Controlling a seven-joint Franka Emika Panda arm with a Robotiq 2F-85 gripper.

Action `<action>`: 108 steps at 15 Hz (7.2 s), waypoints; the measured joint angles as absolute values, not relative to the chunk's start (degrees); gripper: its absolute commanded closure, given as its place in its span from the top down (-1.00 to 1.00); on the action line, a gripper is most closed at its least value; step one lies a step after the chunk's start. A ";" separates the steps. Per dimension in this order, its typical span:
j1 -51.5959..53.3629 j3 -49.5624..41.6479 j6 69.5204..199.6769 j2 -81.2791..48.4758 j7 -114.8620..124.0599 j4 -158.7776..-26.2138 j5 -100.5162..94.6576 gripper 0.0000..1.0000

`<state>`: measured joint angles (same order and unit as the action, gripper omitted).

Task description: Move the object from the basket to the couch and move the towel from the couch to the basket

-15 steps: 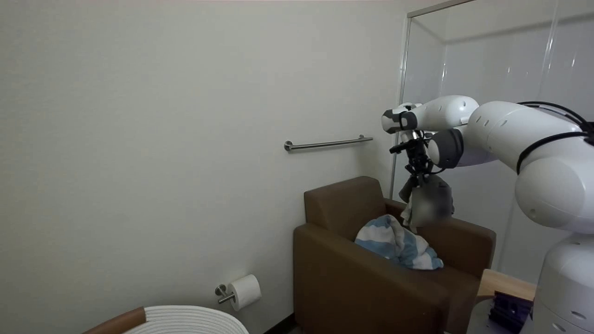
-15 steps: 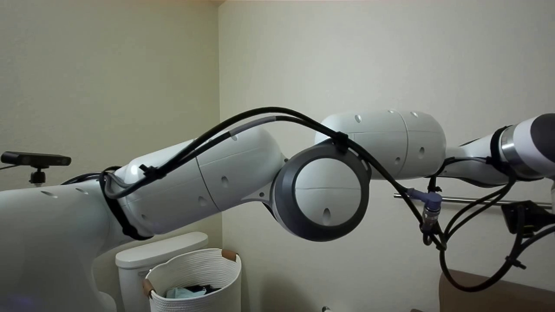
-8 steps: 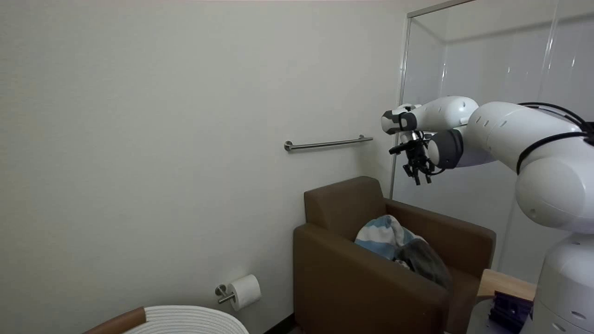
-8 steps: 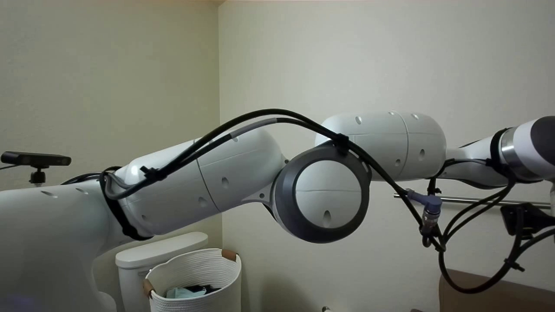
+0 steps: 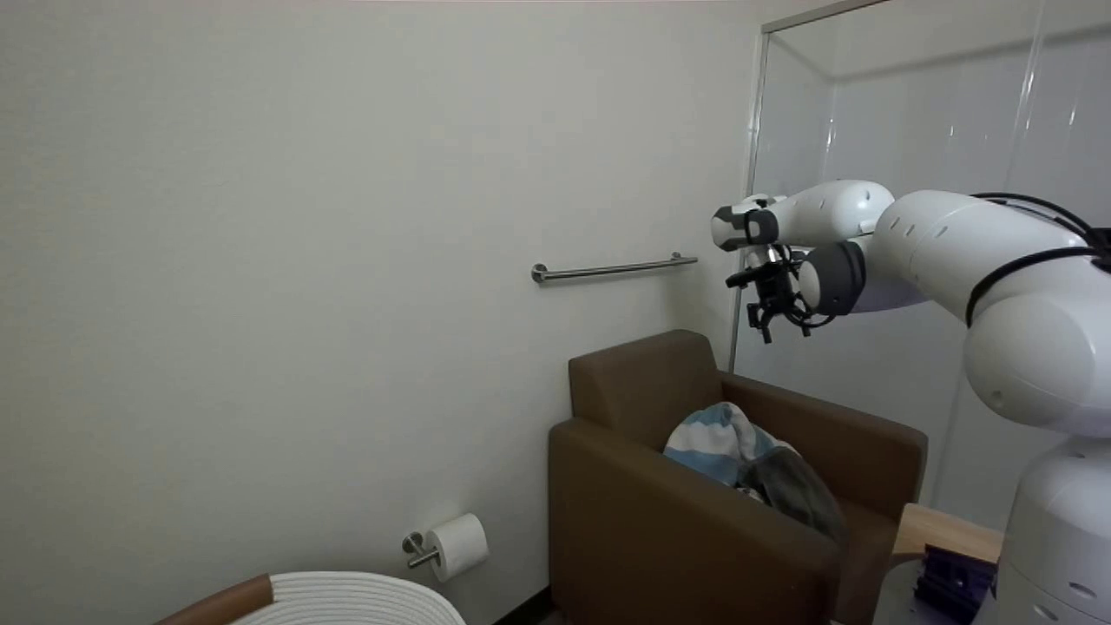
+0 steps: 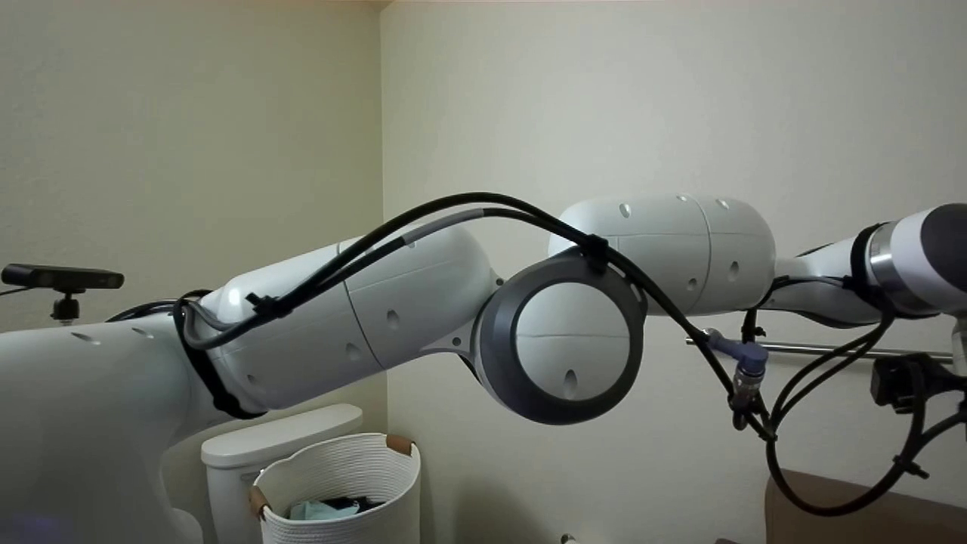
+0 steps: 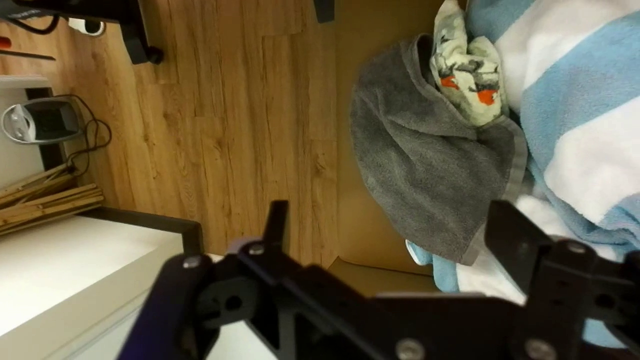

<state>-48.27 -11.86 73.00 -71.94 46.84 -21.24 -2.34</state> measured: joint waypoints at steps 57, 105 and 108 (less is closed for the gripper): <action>-55.11 -7.23 81.13 -76.98 53.71 -20.77 4.23 1.00; -47.46 -12.56 166.07 -86.79 37.07 -55.88 25.06 1.00; -47.06 -14.96 161.64 -86.79 40.80 -56.03 25.02 1.00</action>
<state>-47.06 -14.96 161.64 -86.79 40.80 -56.03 25.02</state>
